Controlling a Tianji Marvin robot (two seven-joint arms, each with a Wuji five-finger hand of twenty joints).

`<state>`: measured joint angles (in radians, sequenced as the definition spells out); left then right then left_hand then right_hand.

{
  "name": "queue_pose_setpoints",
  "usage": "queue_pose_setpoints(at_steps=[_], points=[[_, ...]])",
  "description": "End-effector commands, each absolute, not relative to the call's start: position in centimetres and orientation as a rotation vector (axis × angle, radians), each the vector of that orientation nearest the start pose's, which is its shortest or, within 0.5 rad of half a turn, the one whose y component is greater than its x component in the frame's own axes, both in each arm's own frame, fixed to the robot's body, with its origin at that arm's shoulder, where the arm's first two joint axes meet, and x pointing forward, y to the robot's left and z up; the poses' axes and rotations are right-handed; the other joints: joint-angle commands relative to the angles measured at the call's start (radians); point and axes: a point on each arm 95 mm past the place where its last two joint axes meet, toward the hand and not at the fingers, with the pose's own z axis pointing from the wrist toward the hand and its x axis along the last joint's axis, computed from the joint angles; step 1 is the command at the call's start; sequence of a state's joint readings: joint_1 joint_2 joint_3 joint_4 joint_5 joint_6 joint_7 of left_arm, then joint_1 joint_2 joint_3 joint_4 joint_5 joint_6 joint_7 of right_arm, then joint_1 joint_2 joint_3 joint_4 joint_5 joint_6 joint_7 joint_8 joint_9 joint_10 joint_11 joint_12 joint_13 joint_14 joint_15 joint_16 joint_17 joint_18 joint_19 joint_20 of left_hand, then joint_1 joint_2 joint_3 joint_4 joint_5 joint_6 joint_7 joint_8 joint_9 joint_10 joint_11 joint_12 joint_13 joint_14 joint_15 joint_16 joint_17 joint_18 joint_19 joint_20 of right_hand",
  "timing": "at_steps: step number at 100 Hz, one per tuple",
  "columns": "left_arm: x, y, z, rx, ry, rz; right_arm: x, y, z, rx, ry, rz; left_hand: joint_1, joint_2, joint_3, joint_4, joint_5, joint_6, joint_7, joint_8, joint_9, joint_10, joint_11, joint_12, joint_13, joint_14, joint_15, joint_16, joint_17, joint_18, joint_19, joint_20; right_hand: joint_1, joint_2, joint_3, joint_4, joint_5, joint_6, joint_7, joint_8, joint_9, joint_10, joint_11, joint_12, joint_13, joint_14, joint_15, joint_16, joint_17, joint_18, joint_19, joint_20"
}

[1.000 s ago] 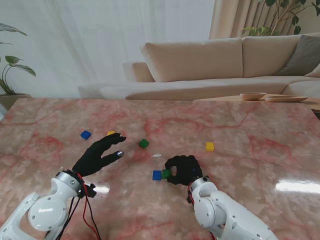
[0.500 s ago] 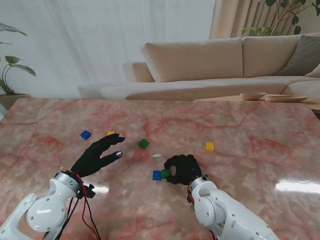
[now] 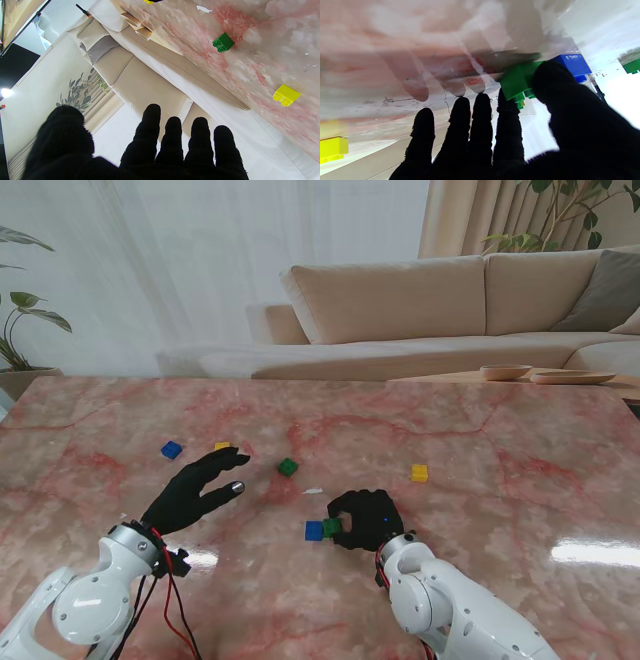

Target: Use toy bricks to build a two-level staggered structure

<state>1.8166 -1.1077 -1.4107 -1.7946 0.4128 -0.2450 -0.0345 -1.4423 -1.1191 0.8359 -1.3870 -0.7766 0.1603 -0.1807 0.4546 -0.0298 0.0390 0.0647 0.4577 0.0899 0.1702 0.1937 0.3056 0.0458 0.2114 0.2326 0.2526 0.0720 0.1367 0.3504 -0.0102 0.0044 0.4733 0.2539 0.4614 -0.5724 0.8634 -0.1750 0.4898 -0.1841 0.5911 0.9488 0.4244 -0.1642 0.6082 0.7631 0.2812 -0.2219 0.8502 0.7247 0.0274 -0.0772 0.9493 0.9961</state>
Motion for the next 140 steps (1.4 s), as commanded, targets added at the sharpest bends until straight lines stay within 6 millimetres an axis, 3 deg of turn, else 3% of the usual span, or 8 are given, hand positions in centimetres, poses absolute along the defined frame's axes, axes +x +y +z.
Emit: queue_pose_setpoints(at_steps=[1,15,43,64,87,102,116,140], points=[[34.09,1.76,-30.39,-1.641,1.187,-2.043,36.99,6.67,-42.36,1.457,1.608,1.43,0.018,0.032,-0.004,-0.014,0.007,0.003,-0.009,-0.006,0.016,-0.032,-0.019,-0.008,-0.033,-0.055,-0.026,-0.014,-0.01,-0.032,-0.032,-0.016,-0.033,-0.009,-0.021,0.044,-0.025,0.012,-0.016,0.016,-0.022,0.007,-0.008,-0.013,-0.004,0.05,-0.039,-0.024,-0.022,-0.023,0.006,0.007],[34.11,1.76,-30.43,-1.641,1.185,-2.044,36.94,6.72,-42.4,1.457,1.617,1.43,0.019,0.033,-0.005,-0.015,0.007,0.004,-0.008,-0.006,0.016,-0.031,-0.02,-0.008,-0.034,-0.055,-0.027,-0.014,-0.01,-0.034,-0.034,-0.017,-0.027,0.001,-0.056,0.053,-0.002,0.002,-0.015,0.029,-0.02,0.011,-0.006,-0.015,-0.006,0.051,-0.04,-0.024,-0.023,-0.022,0.004,0.009],[34.16,1.81,-30.5,-1.64,1.185,-2.044,36.81,6.96,-42.48,1.453,1.621,1.44,0.02,0.032,-0.005,-0.016,0.006,0.005,-0.008,-0.005,0.015,-0.03,-0.02,-0.008,-0.035,-0.055,-0.028,-0.015,-0.011,-0.033,-0.042,-0.021,-0.044,0.019,-0.011,0.053,0.038,-0.04,0.056,0.09,-0.013,0.011,-0.007,-0.015,-0.003,0.052,-0.04,-0.024,-0.022,-0.022,0.003,0.01],[34.11,1.85,-30.52,-1.641,1.186,-2.041,36.8,7.06,-42.61,1.449,1.618,1.451,0.022,0.033,-0.006,-0.016,0.005,0.005,-0.009,-0.005,0.013,-0.028,-0.022,-0.009,-0.036,-0.055,-0.029,-0.015,-0.01,-0.033,-0.046,-0.022,-0.05,0.02,0.026,-0.011,0.041,-0.058,0.085,0.087,-0.009,0.011,-0.005,-0.013,0.0,0.051,-0.039,-0.024,-0.022,-0.024,0.003,0.012],[34.14,1.84,-30.46,-1.639,1.186,-2.041,36.79,7.1,-42.65,1.447,1.62,1.454,0.021,0.034,-0.007,-0.017,0.005,0.005,-0.01,-0.005,0.012,-0.026,-0.022,-0.009,-0.037,-0.055,-0.03,-0.016,-0.01,-0.031,-0.05,-0.023,-0.057,0.023,0.026,-0.017,0.042,-0.06,0.089,0.079,-0.007,0.011,-0.006,-0.013,0.0,0.051,-0.04,-0.024,-0.022,-0.023,0.003,0.012],[34.1,1.83,-30.44,-1.641,1.186,-2.041,36.76,7.12,-42.7,1.45,1.623,1.456,0.022,0.034,-0.007,-0.016,0.006,0.006,-0.01,-0.005,0.014,-0.027,-0.022,-0.009,-0.036,-0.055,-0.029,-0.016,-0.01,-0.03,-0.051,-0.023,-0.079,0.038,0.006,0.037,0.036,-0.044,0.071,0.069,-0.013,0.012,-0.01,-0.014,-0.005,0.052,-0.042,-0.024,-0.025,-0.024,0.001,0.012],[34.05,1.85,-30.42,-1.641,1.185,-2.039,36.72,7.12,-42.73,1.45,1.627,1.455,0.022,0.034,-0.007,-0.016,0.005,0.007,-0.011,-0.005,0.013,-0.026,-0.022,-0.009,-0.036,-0.053,-0.029,-0.015,-0.01,-0.03,-0.053,-0.022,-0.091,0.042,-0.026,0.044,0.023,-0.033,0.06,0.068,-0.019,0.014,-0.013,-0.014,-0.011,0.051,-0.044,-0.024,-0.029,-0.024,-0.001,0.012],[34.0,1.83,-30.41,-1.642,1.186,-2.04,36.65,7.04,-42.52,1.463,1.641,1.471,0.019,0.034,-0.009,-0.016,0.004,0.006,-0.011,-0.004,0.011,-0.028,-0.022,-0.008,-0.039,-0.053,-0.029,-0.015,-0.01,-0.028,-0.055,-0.021,-0.117,0.052,-0.199,0.077,-0.074,0.066,-0.093,0.007,-0.092,0.026,-0.047,-0.03,-0.062,0.053,-0.068,-0.029,-0.057,-0.029,-0.04,0.006]])
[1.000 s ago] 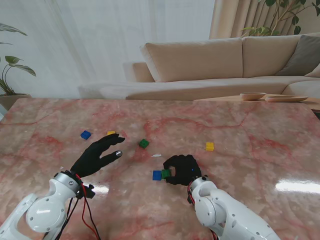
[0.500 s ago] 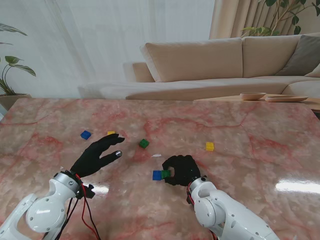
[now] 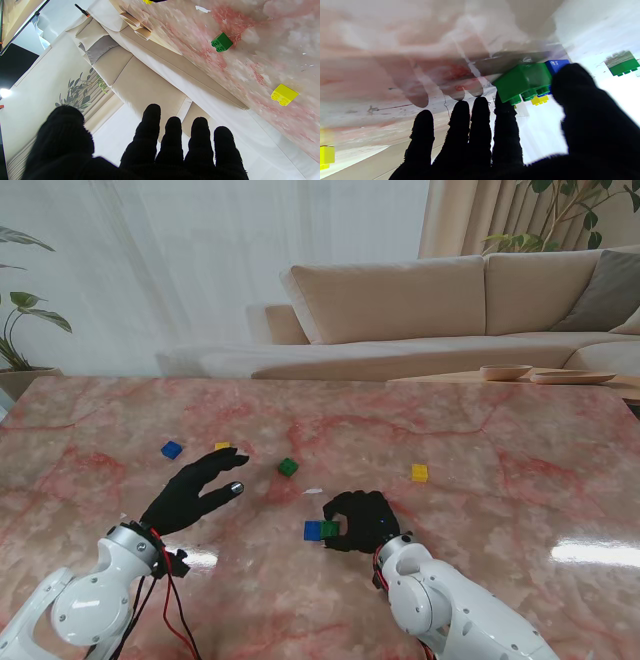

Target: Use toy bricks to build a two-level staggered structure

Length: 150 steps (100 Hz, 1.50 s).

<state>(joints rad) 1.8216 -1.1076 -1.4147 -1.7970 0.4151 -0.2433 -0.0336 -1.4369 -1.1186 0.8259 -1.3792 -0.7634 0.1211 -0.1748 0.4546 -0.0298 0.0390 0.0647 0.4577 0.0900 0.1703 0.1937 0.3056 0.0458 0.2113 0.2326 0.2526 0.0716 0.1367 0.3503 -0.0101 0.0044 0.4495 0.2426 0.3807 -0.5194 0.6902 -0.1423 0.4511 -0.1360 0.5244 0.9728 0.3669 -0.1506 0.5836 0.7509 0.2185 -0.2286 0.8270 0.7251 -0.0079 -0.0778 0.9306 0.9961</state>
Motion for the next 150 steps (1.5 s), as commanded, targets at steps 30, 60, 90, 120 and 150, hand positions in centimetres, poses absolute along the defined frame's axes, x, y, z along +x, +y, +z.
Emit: queue_pose_setpoints(at_steps=[30,60,90,120,150], points=[[34.0,1.8,-30.3,-1.64,1.183,-2.042,36.2,7.0,-41.6,1.444,1.637,1.503,0.018,0.032,-0.009,-0.016,0.003,0.005,-0.012,-0.004,0.011,-0.028,-0.021,-0.008,-0.038,-0.054,-0.029,-0.015,-0.01,-0.028,-0.031,-0.007,-0.091,-0.001,-0.067,0.066,-0.1,0.108,-0.209,-0.109,-0.106,0.038,-0.086,-0.075,-0.041,0.065,-0.086,-0.047,-0.037,-0.027,-0.074,-0.005],[34.2,1.7,-30.1,-1.63,1.19,-2.047,35.5,6.4,-38.1,1.395,1.526,1.605,0.02,0.027,-0.008,-0.015,0.002,0.005,-0.012,-0.005,0.011,-0.029,-0.022,-0.009,-0.038,-0.053,-0.029,-0.015,-0.009,-0.033,-0.03,-0.006,-0.157,0.068,-0.031,0.073,-0.154,0.177,-0.354,-0.251,-0.116,0.079,-0.276,-0.295,-0.031,0.127,-0.485,-0.291,-0.056,0.013,-0.396,-0.217],[34.8,1.2,-29.7,-1.619,1.212,-2.053,34.7,4.2,-34.1,1.357,1.448,1.719,0.02,0.024,-0.006,-0.013,0.001,0.009,-0.012,-0.005,0.009,-0.028,-0.021,-0.009,-0.04,-0.053,-0.029,-0.016,-0.009,-0.037,-0.03,-0.005,-0.322,0.195,-0.001,0.103,-0.182,0.166,-0.416,-0.346,-0.084,0.085,-0.448,-0.471,0.012,0.147,-0.719,-0.41,-0.022,0.007,-0.536,-0.367],[35.6,0.4,-29.8,-1.622,1.229,-2.073,33.7,1.9,-31.5,1.379,1.339,1.864,0.018,0.021,-0.004,-0.012,0.001,0.007,-0.012,-0.006,0.009,-0.027,-0.02,-0.009,-0.039,-0.052,-0.028,-0.015,-0.008,-0.036,-0.025,-0.004,-0.409,0.307,-0.031,0.157,-0.155,0.145,-0.462,-0.406,0.003,0.097,-0.516,-0.571,0.106,0.158,-0.772,-0.479,0.122,0.012,-0.528,-0.457],[38.1,-0.3,-29.7,-1.628,1.302,-2.063,32.9,0.4,-31.9,1.451,1.273,1.865,0.052,-0.042,0.013,-0.004,-0.002,0.0,-0.008,-0.005,0.004,-0.022,-0.016,-0.007,-0.038,-0.058,-0.025,-0.013,-0.007,-0.044,-0.022,-0.003,-0.392,0.315,-0.039,0.173,-0.13,0.121,-0.452,-0.425,0.015,0.09,-0.505,-0.585,0.107,0.152,-0.769,-0.494,0.123,0.025,-0.532,-0.502]])
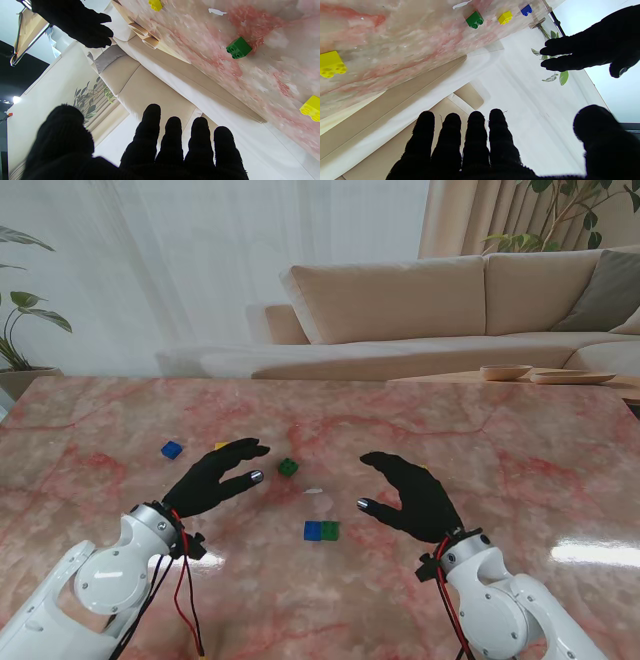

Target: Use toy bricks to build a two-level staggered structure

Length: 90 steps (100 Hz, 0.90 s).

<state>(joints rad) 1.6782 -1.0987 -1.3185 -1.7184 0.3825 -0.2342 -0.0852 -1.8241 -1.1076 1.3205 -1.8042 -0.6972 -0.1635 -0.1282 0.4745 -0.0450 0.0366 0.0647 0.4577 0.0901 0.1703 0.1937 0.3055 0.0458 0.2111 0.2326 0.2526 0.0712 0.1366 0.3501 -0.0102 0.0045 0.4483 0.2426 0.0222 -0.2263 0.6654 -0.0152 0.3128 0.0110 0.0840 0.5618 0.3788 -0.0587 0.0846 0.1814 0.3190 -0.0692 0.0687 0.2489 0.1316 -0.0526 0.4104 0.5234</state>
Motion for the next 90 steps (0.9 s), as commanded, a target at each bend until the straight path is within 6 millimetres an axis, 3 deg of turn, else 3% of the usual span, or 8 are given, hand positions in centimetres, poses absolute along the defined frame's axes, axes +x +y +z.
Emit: queue_pose_setpoints(at_steps=[1,14,17,37,39,47,74,90], points=[[38.3,-0.3,-29.7,-1.628,1.306,-2.06,32.9,0.4,-32.0,-1.948,-1.707,-2.5,0.034,-0.031,0.017,-0.004,-0.002,-0.001,-0.007,-0.005,0.004,-0.018,-0.015,-0.007,-0.038,-0.058,-0.025,-0.013,-0.007,-0.044,-0.02,-0.003,-0.032,0.022,-0.015,0.046,0.009,-0.028,-0.01,-0.014,0.003,-0.003,-0.006,-0.015,0.006,-0.007,-0.01,-0.017,-0.017,0.001,-0.011,-0.029],[40.3,-0.3,-29.6,-1.644,1.371,-2.012,32.9,0.0,-32.4,-1.979,-1.702,-2.48,0.078,-0.092,0.048,-0.003,-0.014,-0.009,0.0,-0.004,-0.009,-0.021,-0.009,-0.006,-0.044,-0.066,-0.024,-0.011,-0.008,-0.052,-0.021,-0.004,-0.012,0.019,-0.024,0.039,0.013,-0.031,0.001,-0.011,0.003,-0.008,0.0,-0.008,0.002,-0.012,-0.005,-0.012,-0.026,0.006,-0.006,-0.032],[40.8,-0.3,-29.6,-1.649,1.385,-1.999,33.0,-0.1,-32.4,-1.985,-1.699,-2.477,0.043,-0.119,0.135,-0.033,-0.027,-0.011,0.017,-0.012,-0.018,-0.023,-0.004,-0.015,-0.05,-0.067,-0.025,-0.01,-0.005,-0.056,-0.039,-0.009,-0.008,0.018,-0.025,0.038,0.013,-0.032,0.003,-0.01,0.003,-0.008,0.0,-0.007,0.001,-0.013,-0.005,-0.011,-0.027,0.007,-0.005,-0.032],[43.7,-0.3,-29.7,-1.671,1.463,-1.905,33.3,-0.5,-33.2,-2.018,-1.684,-2.452,0.054,-0.179,0.201,-0.041,-0.048,-0.018,0.028,-0.012,-0.039,-0.037,0.005,-0.01,-0.072,-0.076,-0.025,-0.007,-0.011,-0.065,-0.079,-0.012,0.019,0.015,-0.038,0.027,0.022,-0.04,0.018,-0.006,0.006,-0.012,0.005,0.003,0.002,-0.021,0.001,-0.002,-0.035,0.01,0.004,-0.033],[43.9,-0.4,-29.7,-1.67,1.475,-1.894,33.4,-0.5,-33.2,-2.02,-1.686,-2.447,0.023,-0.205,0.284,-0.063,-0.056,-0.022,0.036,-0.016,-0.046,-0.041,0.007,-0.013,-0.079,-0.075,-0.026,-0.004,-0.008,-0.063,-0.11,0.011,0.021,0.014,-0.04,0.026,0.023,-0.039,0.019,-0.005,0.007,-0.012,0.005,0.004,0.001,-0.022,0.001,-0.001,-0.036,0.01,0.004,-0.033],[44.9,-0.4,-29.7,-1.657,1.524,-1.857,33.6,-0.6,-33.5,-2.027,-1.692,-2.426,0.033,-0.227,0.311,-0.066,-0.066,-0.036,0.037,-0.016,-0.055,-0.047,0.008,-0.013,-0.091,-0.075,-0.026,-0.001,-0.014,-0.062,-0.12,0.016,0.03,0.013,-0.043,0.024,0.025,-0.038,0.023,-0.004,0.007,-0.013,0.006,0.007,-0.002,-0.025,0.001,0.001,-0.04,0.006,0.005,-0.034],[47.7,-0.9,-30.6,-1.618,1.644,-1.762,33.8,-0.9,-34.2,-2.041,-1.687,-2.408,0.089,-0.412,0.901,-0.096,-0.127,-0.218,0.059,-0.014,-0.102,-0.071,0.009,-0.02,-0.181,-0.079,-0.028,0.031,-0.031,-0.066,-0.308,0.113,0.049,0.012,-0.053,0.017,0.029,-0.04,0.033,-0.002,0.009,-0.013,0.01,0.016,-0.016,-0.031,-0.001,0.005,-0.046,0.006,0.008,-0.036],[49.1,-1.6,-31.5,-1.591,1.703,-1.729,33.8,-1.1,-34.3,-2.053,-1.687,-2.407,0.174,-0.475,1.048,-0.119,-0.16,-0.285,0.05,-0.02,-0.119,-0.075,-0.042,-0.031,-0.209,-0.077,-0.077,0.023,-0.027,-0.064,-0.363,0.135,0.056,0.012,-0.056,0.015,0.032,-0.042,0.037,-0.002,0.012,-0.014,0.012,0.02,-0.014,-0.033,0.001,0.009,-0.047,0.006,0.01,-0.035]])
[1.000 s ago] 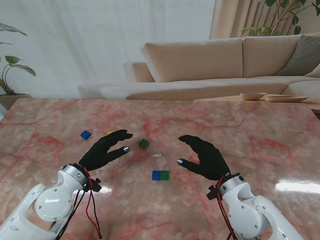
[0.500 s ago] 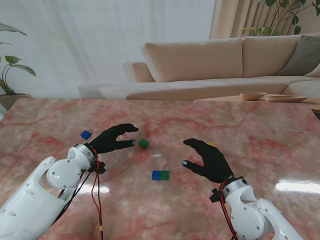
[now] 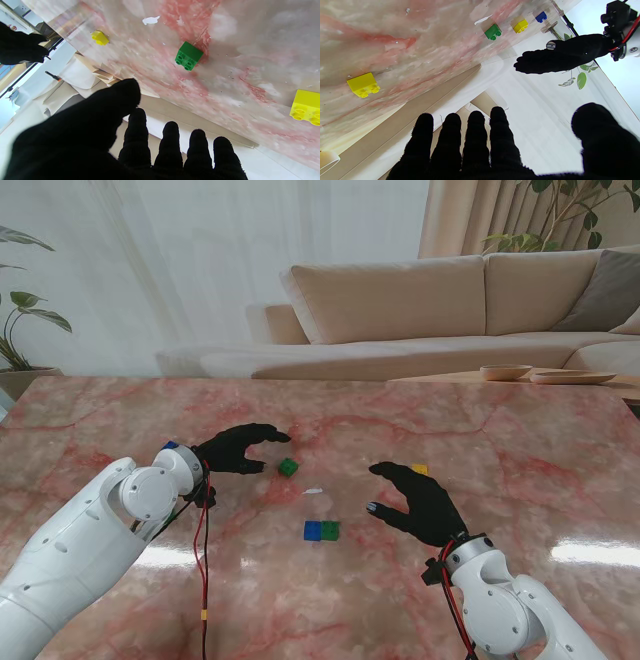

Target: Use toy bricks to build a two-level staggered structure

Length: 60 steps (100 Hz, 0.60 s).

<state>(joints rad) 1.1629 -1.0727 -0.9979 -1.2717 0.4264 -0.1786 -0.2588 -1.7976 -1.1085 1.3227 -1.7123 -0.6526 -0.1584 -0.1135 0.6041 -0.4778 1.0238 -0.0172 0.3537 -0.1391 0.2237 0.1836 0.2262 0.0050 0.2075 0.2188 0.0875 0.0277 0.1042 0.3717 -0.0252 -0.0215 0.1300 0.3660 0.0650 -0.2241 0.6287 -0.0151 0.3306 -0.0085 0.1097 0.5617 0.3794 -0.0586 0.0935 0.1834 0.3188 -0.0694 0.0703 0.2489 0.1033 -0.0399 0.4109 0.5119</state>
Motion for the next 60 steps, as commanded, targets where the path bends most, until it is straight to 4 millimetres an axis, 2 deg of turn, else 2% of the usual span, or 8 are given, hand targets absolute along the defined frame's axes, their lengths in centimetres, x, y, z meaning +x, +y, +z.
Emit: queue_pose_setpoints(at_steps=[1,12,18,36,60], points=[[49.1,-1.6,-31.6,-1.589,1.707,-1.727,33.8,-1.1,-34.3,-2.054,-1.687,-2.407,0.05,-0.045,0.068,-0.043,-0.058,-0.058,-0.005,-0.012,-0.04,-0.034,-0.046,-0.016,-0.044,-0.032,-0.051,0.001,-0.01,-0.037,-0.05,0.007,0.014,0.009,-0.02,0.014,0.015,-0.023,0.012,-0.002,0.012,-0.014,0.004,0.018,-0.013,-0.033,0.0,0.009,-0.019,-0.006,0.01,-0.024],[50.0,-2.0,-32.1,-1.571,1.748,-1.701,33.8,-1.3,-34.3,-2.062,-1.689,-2.402,0.091,-0.073,0.109,-0.058,-0.084,-0.074,-0.024,-0.023,-0.066,-0.031,-0.105,-0.018,-0.045,-0.024,-0.076,-0.033,-0.007,-0.034,-0.074,-0.024,0.018,0.009,-0.022,0.014,0.017,-0.025,0.015,-0.001,0.01,-0.014,0.004,0.021,-0.014,-0.032,0.0,0.011,-0.021,-0.006,0.012,-0.023],[50.5,-2.2,-32.4,-1.568,1.764,-1.688,33.8,-1.4,-34.3,-2.064,-1.693,-2.399,0.115,-0.085,0.124,-0.068,-0.097,-0.074,-0.033,-0.03,-0.079,-0.024,-0.13,0.014,-0.045,-0.018,-0.085,-0.074,-0.003,-0.03,-0.088,-0.054,0.02,0.01,-0.024,0.013,0.018,-0.025,0.017,-0.001,0.01,-0.014,0.005,0.022,-0.014,-0.033,0.001,0.012,-0.022,-0.006,0.012,-0.023],[51.9,-3.0,-33.1,-1.544,1.825,-1.656,33.7,-1.5,-34.3,-2.069,-1.703,-2.386,0.122,-0.093,0.116,-0.076,-0.111,-0.075,-0.039,-0.034,-0.105,-0.014,-0.174,0.054,-0.048,-0.004,-0.101,-0.128,0.0,-0.019,-0.109,-0.098,0.026,0.009,-0.027,0.013,0.019,-0.028,0.02,-0.001,0.01,-0.013,0.006,0.026,-0.013,-0.032,0.002,0.015,-0.023,-0.006,0.014,-0.022],[53.2,-3.5,-34.2,-1.527,1.899,-1.608,33.6,-1.5,-34.3,-2.079,-1.706,-2.365,0.126,-0.088,0.099,-0.08,-0.115,-0.068,0.041,0.008,-0.11,-0.006,-0.188,0.082,-0.051,0.004,-0.099,-0.152,-0.003,-0.003,-0.102,-0.112,0.035,0.01,-0.032,0.012,0.022,-0.029,0.025,-0.002,0.01,-0.014,0.007,0.03,-0.012,-0.033,0.003,0.019,-0.024,-0.005,0.016,-0.021]])
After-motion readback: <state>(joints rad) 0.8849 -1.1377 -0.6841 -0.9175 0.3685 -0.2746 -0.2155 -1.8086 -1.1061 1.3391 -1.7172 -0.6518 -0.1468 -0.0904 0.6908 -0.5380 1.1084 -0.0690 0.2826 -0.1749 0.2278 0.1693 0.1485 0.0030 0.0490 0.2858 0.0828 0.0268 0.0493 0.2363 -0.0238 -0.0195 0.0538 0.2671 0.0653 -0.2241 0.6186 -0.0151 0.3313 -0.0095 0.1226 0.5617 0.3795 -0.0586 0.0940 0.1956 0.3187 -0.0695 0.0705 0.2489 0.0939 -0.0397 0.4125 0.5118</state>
